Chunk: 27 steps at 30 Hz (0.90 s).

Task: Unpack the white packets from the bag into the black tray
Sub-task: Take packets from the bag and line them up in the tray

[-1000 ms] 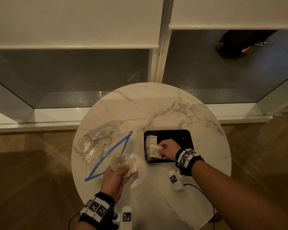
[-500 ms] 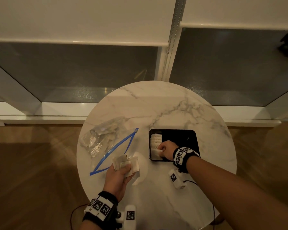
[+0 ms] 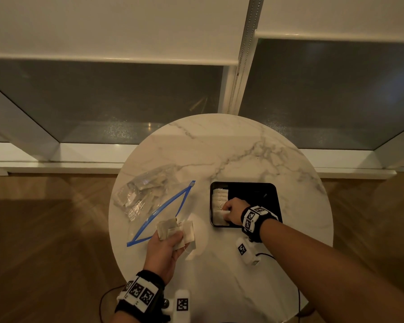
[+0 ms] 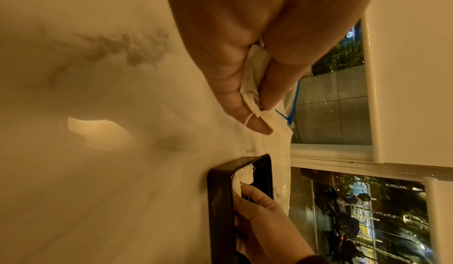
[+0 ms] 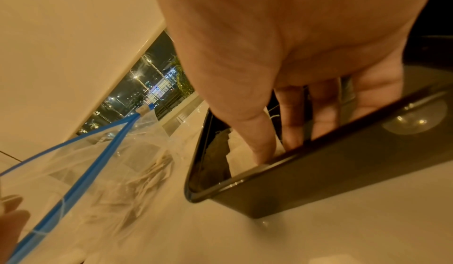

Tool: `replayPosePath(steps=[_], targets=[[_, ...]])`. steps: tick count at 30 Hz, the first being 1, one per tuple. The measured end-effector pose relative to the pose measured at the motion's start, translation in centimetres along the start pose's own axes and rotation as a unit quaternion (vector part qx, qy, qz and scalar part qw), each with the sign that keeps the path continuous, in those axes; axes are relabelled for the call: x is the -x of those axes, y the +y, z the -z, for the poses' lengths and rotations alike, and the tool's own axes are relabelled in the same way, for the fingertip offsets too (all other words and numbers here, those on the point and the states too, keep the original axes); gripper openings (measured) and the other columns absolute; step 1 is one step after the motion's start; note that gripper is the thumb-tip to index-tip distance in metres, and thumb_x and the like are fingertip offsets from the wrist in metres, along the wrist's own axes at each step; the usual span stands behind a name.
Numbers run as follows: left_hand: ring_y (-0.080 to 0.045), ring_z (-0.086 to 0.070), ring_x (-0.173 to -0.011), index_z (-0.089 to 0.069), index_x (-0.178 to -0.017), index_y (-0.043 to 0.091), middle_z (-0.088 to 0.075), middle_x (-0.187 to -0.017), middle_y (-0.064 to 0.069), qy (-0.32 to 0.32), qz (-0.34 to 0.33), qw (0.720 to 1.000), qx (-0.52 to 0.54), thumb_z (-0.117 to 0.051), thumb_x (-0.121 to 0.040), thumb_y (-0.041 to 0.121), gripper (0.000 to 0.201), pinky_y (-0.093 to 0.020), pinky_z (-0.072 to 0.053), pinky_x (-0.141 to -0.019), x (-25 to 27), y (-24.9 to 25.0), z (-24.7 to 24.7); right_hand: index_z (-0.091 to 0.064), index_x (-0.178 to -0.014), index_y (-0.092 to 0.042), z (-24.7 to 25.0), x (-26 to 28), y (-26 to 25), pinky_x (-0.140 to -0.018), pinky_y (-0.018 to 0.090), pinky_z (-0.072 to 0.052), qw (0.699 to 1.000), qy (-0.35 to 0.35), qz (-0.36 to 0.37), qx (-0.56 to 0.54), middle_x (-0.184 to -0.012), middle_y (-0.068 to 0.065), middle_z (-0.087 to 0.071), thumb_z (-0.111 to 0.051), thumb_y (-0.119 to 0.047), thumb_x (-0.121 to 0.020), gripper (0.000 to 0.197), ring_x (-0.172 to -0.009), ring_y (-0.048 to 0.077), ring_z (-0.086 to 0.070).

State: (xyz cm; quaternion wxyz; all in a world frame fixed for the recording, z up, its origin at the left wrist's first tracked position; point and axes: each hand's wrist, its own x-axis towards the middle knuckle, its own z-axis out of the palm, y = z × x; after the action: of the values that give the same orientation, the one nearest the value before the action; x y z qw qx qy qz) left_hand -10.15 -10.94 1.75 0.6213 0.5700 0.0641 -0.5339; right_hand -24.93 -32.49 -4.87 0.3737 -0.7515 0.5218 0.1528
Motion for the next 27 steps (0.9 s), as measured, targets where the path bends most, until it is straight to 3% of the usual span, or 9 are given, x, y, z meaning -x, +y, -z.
replayPosePath(steps=[5,12,18,22,27], targets=[[-0.034,-0.066,-0.111,-0.058,-0.126,0.010,-0.068,-0.121,-0.018,0.000,-0.001,1.000,-0.005,-0.057,-0.093,-0.006,0.036,-0.042,-0.057,-0.084,-0.14,-0.02,-0.18,-0.071,-0.111,-0.025,0.10,-0.04,-0.09,-0.086,0.024,-0.051,1.000,0.004,-0.002,-0.001,-0.119,0.000,-0.066,-0.073,-0.025,-0.078,0.033,-0.106,0.018,-0.063],[-0.035,-0.066,-0.112,-0.058,-0.125,0.011,-0.066,-0.123,-0.019,-0.014,-0.003,1.000,-0.017,-0.056,-0.093,-0.006,0.036,-0.048,-0.054,-0.094,0.10,-0.21,-0.39,-0.070,-0.115,-0.019,0.16,-0.17,0.30,-0.092,0.026,-0.051,1.000,0.011,0.000,-0.003,-0.121,0.001,-0.066,-0.075,-0.021,-0.077,0.038,-0.110,0.018,-0.062],[-0.035,-0.064,-0.112,-0.058,-0.120,0.015,-0.065,-0.122,-0.017,-0.015,-0.001,1.000,-0.016,-0.055,-0.094,-0.006,0.034,-0.045,-0.055,-0.089,0.43,-0.04,-0.39,-0.070,-0.116,-0.016,0.58,0.31,0.32,-0.092,0.026,-0.052,0.999,0.014,0.023,-0.017,-0.116,0.003,-0.069,-0.076,-0.022,-0.080,0.038,-0.106,0.017,-0.064],[-0.036,-0.064,-0.113,-0.056,-0.129,0.010,-0.065,-0.124,-0.019,-0.008,0.005,1.000,-0.017,-0.056,-0.093,-0.007,0.039,-0.046,-0.055,-0.090,0.41,0.05,-0.40,-0.072,-0.110,-0.019,0.78,0.46,0.17,-0.090,0.026,-0.052,0.999,0.015,0.025,-0.024,-0.111,0.001,-0.070,-0.078,-0.025,-0.078,0.033,-0.103,0.016,-0.064],[-0.036,-0.064,-0.113,-0.057,-0.125,0.011,-0.065,-0.123,-0.019,-0.007,0.004,1.000,-0.020,-0.056,-0.093,-0.007,0.036,-0.046,-0.056,-0.090,0.50,0.09,-0.31,-0.074,-0.101,-0.022,0.54,0.69,0.12,-0.084,0.024,-0.051,0.999,0.023,0.021,-0.041,-0.104,0.000,-0.070,-0.077,-0.023,-0.079,0.022,-0.099,0.017,-0.065]])
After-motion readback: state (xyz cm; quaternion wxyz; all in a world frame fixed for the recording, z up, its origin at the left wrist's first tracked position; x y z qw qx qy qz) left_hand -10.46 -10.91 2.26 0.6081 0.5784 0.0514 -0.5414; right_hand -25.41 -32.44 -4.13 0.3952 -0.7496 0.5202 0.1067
